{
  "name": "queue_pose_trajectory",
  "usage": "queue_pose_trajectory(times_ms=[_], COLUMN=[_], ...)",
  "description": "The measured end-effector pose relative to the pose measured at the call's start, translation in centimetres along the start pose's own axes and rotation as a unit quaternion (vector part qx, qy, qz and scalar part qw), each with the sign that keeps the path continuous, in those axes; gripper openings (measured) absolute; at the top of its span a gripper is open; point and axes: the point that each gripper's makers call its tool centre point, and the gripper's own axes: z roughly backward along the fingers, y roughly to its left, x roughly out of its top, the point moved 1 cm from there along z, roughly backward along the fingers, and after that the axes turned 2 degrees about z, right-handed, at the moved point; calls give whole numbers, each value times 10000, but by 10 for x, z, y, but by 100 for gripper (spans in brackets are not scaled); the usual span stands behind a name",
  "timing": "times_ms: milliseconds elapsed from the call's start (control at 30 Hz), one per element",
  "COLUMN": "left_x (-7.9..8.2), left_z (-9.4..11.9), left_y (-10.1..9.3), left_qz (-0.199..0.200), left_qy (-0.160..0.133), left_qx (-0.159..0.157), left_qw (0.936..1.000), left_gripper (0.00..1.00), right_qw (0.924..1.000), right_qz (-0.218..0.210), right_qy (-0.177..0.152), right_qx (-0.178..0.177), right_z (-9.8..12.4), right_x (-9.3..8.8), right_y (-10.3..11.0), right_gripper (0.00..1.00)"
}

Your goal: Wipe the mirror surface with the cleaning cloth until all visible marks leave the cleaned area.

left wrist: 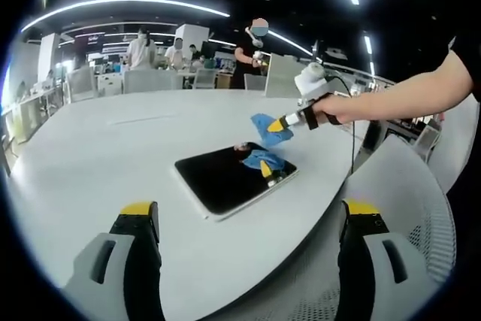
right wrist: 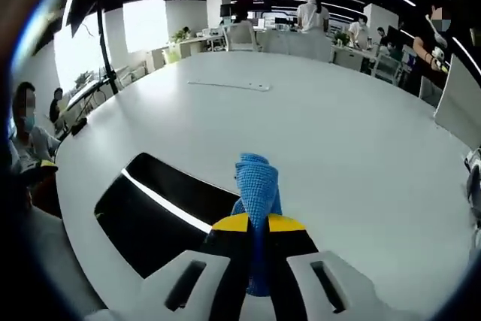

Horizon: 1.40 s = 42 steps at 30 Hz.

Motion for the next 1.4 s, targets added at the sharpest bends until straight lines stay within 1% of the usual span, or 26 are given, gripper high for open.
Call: queue_pose_trajectory(times_ms=[67, 100, 200, 367, 467, 600, 800, 1000, 1067, 1100, 1133, 1233, 1400], left_x=[0, -1, -1, -2, -2, -3, -3, -2, -4, -4, -4, -5, -5], left_z=[0, 0, 0, -1, -1, -1, -1, -2, -2, -2, -2, -2, -2], left_y=[0, -1, -1, -2, -2, -2, -1, -2, -3, -3, -3, -4, -5], left_qz=[4, 1, -5, -7, 3, 22, 15, 12, 46, 46, 40, 35, 51], left_qy=[14, 25, 45, 71, 73, 92, 93, 76, 112, 124, 138, 155, 141], left_qx=[-6, -20, -46, -96, -91, -92, -96, -124, -147, -154, -164, -180, -215], left_qw=[10000, 10000, 10000, 9999, 9999, 9999, 9999, 9999, 9998, 9998, 9998, 9997, 9997], left_gripper=[99, 99, 99, 99, 99, 99, 99, 99, 99, 99, 99, 99, 99], right_qw=[9999, 9997, 9997, 9999, 9995, 9991, 9990, 9986, 9989, 9991, 9989, 9988, 9987], right_qz=[-114, -143, -153, -75, -2, 125, 279, 369, 268, -73, -116, -28, -95], right_qy=[-78, -199, -149, 88, 294, 403, 352, 330, 327, 356, 366, 368, 356], right_qx=[93, 77, 121, 104, 96, 65, 14, -158, -184, -237, -260, -317, -358], right_z=[-4, -6, -12, -26, -33, -41, -41, -41, -41, -41, -41, -41, -42], right_x=[6, 12, 13, 1, -10, -18, -17, -17, -17, -17, -17, -17, -17], right_y=[6, 7, 13, 14, 18, 21, 20, 21, 20, 21, 21, 21, 20], right_gripper=[1, 1, 1, 1, 1, 1, 1, 1, 0, 0, 0, 0, 0])
